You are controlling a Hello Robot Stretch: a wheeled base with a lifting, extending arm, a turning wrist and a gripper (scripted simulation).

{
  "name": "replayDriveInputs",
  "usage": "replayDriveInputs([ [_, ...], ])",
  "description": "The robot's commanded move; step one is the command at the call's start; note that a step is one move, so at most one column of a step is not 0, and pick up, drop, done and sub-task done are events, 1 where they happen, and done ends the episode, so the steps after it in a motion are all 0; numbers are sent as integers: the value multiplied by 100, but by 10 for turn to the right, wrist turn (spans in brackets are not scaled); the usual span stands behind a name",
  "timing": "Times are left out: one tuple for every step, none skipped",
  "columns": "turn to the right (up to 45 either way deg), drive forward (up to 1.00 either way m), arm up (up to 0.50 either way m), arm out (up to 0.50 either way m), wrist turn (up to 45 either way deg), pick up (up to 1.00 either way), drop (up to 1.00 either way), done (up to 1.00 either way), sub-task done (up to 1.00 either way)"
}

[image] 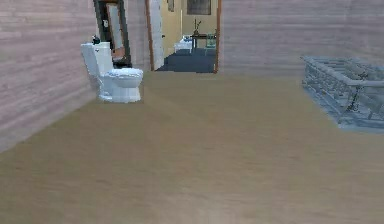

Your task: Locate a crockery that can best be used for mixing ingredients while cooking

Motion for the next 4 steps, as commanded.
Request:
replayDriveInputs([
  [0, 100, 0, 0, 0, 0, 0, 0, 0],
  [0, 100, 0, 0, 0, 0, 0, 0, 0],
  [0, 100, 0, 0, 0, 0, 0, 0, 0],
  [30, 0, 0, 0, 0, 0, 0, 0, 0],
])
